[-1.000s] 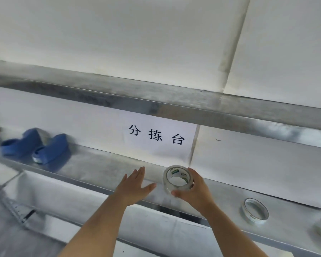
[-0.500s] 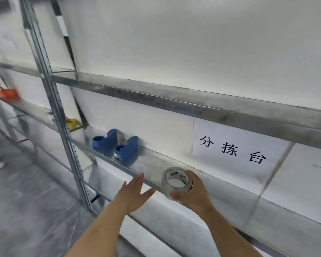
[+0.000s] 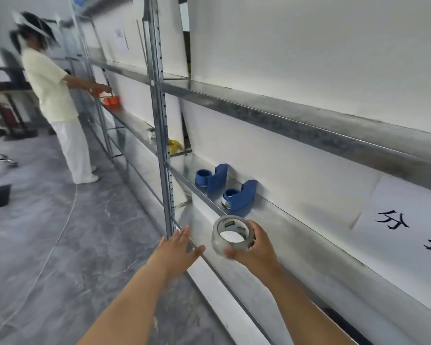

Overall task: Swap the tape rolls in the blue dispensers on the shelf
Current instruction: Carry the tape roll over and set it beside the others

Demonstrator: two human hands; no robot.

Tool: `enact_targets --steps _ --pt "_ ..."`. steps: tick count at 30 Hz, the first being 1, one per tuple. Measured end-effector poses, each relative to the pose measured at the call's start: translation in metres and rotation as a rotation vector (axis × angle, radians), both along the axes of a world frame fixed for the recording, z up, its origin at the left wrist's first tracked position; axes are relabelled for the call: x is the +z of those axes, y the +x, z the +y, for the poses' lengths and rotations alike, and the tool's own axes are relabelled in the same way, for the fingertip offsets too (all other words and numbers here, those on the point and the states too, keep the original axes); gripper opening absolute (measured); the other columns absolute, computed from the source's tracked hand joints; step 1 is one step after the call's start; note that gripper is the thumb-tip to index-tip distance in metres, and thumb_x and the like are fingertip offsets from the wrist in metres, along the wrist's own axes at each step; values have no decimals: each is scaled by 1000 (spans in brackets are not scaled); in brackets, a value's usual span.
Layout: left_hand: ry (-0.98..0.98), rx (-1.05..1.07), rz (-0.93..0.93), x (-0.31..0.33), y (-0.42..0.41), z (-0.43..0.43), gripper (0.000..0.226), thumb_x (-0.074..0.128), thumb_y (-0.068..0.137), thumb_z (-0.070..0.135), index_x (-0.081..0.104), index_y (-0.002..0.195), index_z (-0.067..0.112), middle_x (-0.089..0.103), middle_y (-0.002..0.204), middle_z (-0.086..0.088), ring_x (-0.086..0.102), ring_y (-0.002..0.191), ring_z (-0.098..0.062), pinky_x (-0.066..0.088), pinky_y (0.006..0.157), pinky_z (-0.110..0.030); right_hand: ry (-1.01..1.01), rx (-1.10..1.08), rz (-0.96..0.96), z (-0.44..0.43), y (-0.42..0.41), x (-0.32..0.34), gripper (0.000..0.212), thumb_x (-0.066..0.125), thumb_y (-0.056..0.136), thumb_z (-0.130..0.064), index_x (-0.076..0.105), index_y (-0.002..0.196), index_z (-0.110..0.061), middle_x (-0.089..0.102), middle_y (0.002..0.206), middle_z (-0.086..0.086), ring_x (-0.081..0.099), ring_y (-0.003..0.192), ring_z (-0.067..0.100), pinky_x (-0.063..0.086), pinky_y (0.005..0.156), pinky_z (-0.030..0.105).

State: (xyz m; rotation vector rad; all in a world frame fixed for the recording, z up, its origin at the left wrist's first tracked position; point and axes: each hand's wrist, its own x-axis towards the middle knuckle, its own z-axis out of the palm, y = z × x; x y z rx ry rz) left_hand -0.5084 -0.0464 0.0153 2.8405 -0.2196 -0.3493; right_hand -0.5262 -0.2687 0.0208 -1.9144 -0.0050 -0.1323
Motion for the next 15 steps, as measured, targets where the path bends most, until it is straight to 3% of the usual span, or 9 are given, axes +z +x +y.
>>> enact_targets --steps 3,5,8,10,15 --pt "-15 48 -12 9 22 17 79 19 94 62 -10 150 15 -5 160 0 -3 147 -14 -2 119 -43 -26 54 -11 21 39 -3 84 90 44 -43 52 119 -43 60 120 -15 59 110 4 55 90 36" --pt "-44 77 -21 17 36 26 79 20 94 62 -9 151 15 -5 160 2 -3 147 -13 -3 118 -41 -6 81 -10 33 60 0 79 90 46 -39 52 115 -48 57 120 -17 57 109 1 53 90 30" --pt "-60 107 -37 24 63 35 78 20 94 62 -9 150 17 -4 160 2 -2 147 -12 -4 118 -39 36 132 -13 49 91 8 64 90 55 -22 52 100 -47 56 111 -21 57 99 -10 48 75 12" --pt "-52 110 -35 25 82 41 76 20 94 61 -9 150 18 -5 160 3 -2 147 -14 -3 118 -41 67 171 -16 57 114 10 60 90 58 -14 53 97 -42 59 103 -22 57 91 -18 47 68 7" --pt "-85 141 -29 30 126 49 78 16 92 64 -10 150 20 -5 159 5 -4 147 -14 -5 119 -42 113 194 -8 72 171 9 69 91 54 -31 54 111 -43 62 113 -18 60 104 0 54 85 25"
